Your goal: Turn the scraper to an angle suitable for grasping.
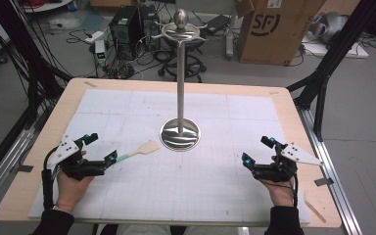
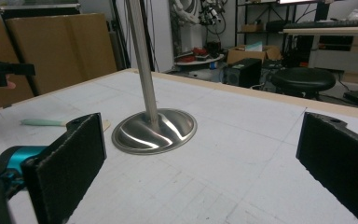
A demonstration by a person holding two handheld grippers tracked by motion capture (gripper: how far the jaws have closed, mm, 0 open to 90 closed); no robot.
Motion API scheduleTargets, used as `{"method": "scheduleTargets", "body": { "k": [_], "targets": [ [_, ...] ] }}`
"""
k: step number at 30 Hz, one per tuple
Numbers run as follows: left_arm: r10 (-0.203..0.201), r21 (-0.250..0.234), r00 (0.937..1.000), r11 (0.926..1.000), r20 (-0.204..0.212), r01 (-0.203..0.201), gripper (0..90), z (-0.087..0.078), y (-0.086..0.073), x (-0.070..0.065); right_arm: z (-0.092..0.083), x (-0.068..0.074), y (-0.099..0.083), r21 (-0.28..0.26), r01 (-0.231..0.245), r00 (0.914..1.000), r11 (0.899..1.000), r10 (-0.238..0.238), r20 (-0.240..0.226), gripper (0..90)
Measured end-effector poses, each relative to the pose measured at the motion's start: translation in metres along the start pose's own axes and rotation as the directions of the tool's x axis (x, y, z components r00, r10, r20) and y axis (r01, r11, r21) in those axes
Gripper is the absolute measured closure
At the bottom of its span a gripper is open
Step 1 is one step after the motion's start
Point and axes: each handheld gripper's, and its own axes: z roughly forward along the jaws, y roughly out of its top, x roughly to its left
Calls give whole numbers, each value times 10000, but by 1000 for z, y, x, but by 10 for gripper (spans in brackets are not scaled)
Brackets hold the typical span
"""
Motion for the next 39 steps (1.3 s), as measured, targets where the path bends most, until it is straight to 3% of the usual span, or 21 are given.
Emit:
{"method": "scheduleTargets", "body": {
  "k": [7,13,14,17,18,19,20,21,22,23,25,27,29,30,31,33,34,37,39],
  "targets": [
    [219,-124,9997,9997,66,-218,27,-1,0,-2,1,0,-2,122,99,9999,9999,-99,-32,2],
    [373,-299,9993,9989,-60,-375,27,1,-1,-3,0,-1,-1,64,116,9999,9999,-116,87,2],
    [548,-245,9983,9982,-216,-553,27,1,-1,-4,0,-1,-1,92,64,10000,9999,-64,59,2],
    [765,-233,9971,9968,-8,-765,282,-1,0,-5,1,0,-2,122,117,9999,9999,-118,85,2],
    [881,-288,9961,9957,42,-879,345,-2,0,-6,1,0,-2,151,100,9999,9998,-101,70,2],
    [1016,-272,9948,9945,99,-1013,345,-2,0,-7,1,0,-2,151,100,9999,9998,-101,70,2],
    [1060,-109,9942,9943,172,-1058,482,-2,-1,-8,1,-1,-2,124,149,9999,9998,-150,75,2],
    [1035,113,9945,9945,164,-1037,482,-1,-2,-8,1,-1,-2,124,149,9999,9998,-150,75,2],
    [1073,378,9941,9935,153,-1078,620,0,-2,-9,0,-1,-2,149,112,9999,9998,-113,69,2],
    [1121,921,9937,9895,-35,-1113,699,0,-3,-10,1,-1,-2,117,157,9999,9998,-158,52,2],
    [1250,1116,9921,9861,-104,-1231,837,0,-4,-11,1,0,-2,116,103,9999,9999,-103,21,1],
    [1418,1388,9898,9806,-158,-1383,890,1,-4,-11,1,1,-2,29,182,9998,9998,-182,-66,1],
    [1272,1671,9919,9780,-48,-1247,896,3,-6,-10,1,1,-2,19,285,9995,9996,-285,-103,1],
    [1191,1893,9928,9747,97,-1188,897,5,-7,-9,1,1,-2,34,285,9996,9996,-285,-89,2],
    [1086,2438,9938,9634,242,-1112,897,10,-10,-9,1,1,-2,59,242,9997,9997,-241,-84,2],
    [895,2968,9947,9496,511,-1007,897,14,-13,-9,1,1,-2,31,218,9997,9998,-218,-116,1],
    [895,2968,9947,9496,511,-1007,897,14,-13,-9,1,1,-2,6,195,9997,9998,-195,-165,1],
    [725,3902,9960,9166,514,-869,897,20,-17,-10,1,4,-2,-56,432,9983,9991,-434,-390,2],
    [574,4182,9966,9051,585,-766,897,22,-17,-10,2,5,-1,-69,567,9975,9984,-570,-425,1]
  ]
}}
